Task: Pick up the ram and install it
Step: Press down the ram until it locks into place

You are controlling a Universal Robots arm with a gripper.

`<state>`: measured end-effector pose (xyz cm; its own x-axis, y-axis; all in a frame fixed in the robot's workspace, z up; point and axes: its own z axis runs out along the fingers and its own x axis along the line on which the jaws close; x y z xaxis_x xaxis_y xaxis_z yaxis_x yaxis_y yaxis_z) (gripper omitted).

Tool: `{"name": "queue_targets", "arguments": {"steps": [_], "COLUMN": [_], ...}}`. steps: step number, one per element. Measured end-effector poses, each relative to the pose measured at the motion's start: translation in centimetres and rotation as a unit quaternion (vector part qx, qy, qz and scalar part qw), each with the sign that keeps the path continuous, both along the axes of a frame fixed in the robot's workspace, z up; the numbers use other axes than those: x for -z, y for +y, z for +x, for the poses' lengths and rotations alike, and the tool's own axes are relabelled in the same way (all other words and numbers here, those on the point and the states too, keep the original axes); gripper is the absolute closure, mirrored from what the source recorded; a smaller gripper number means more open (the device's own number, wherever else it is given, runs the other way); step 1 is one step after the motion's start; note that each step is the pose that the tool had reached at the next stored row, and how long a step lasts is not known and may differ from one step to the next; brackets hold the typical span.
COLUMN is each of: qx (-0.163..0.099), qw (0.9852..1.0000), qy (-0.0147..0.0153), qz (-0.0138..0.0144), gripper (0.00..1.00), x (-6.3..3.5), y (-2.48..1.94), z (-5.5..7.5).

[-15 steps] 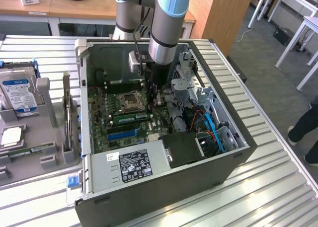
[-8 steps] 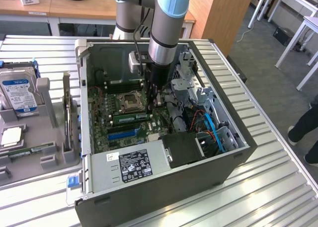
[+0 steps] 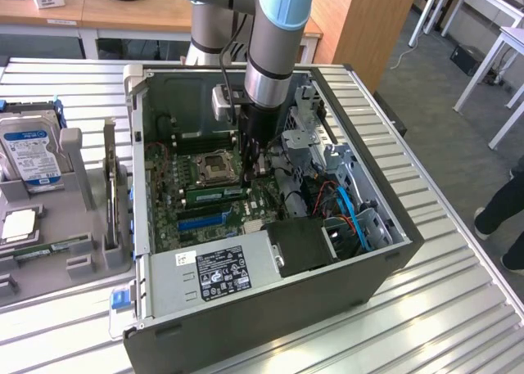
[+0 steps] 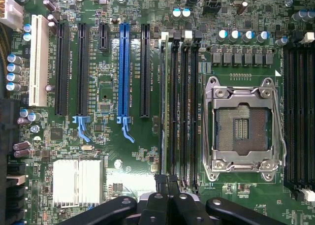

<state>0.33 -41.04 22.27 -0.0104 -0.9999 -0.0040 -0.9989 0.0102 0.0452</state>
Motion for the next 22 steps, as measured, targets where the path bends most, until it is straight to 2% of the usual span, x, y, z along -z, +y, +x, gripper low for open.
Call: {"name": "queue_targets", "arguments": {"steps": [5,12,18,22], "qx": [0.0,0.0,0.0,0.0], "qw": [1.0,1.0,1.0,1.0], "qy": [-0.0001,0.0,0.0,-0.0001], "qz": [0.0005,0.0,0.0001,0.0], "gripper": [0.89,0.89,0.89,0.89], "x": [-0.16,-1.63,-1.67,-1.68], "y": [0.02,0.0,0.0,0.0], "z": [0.0,0.0,0.0,-1.1]}}
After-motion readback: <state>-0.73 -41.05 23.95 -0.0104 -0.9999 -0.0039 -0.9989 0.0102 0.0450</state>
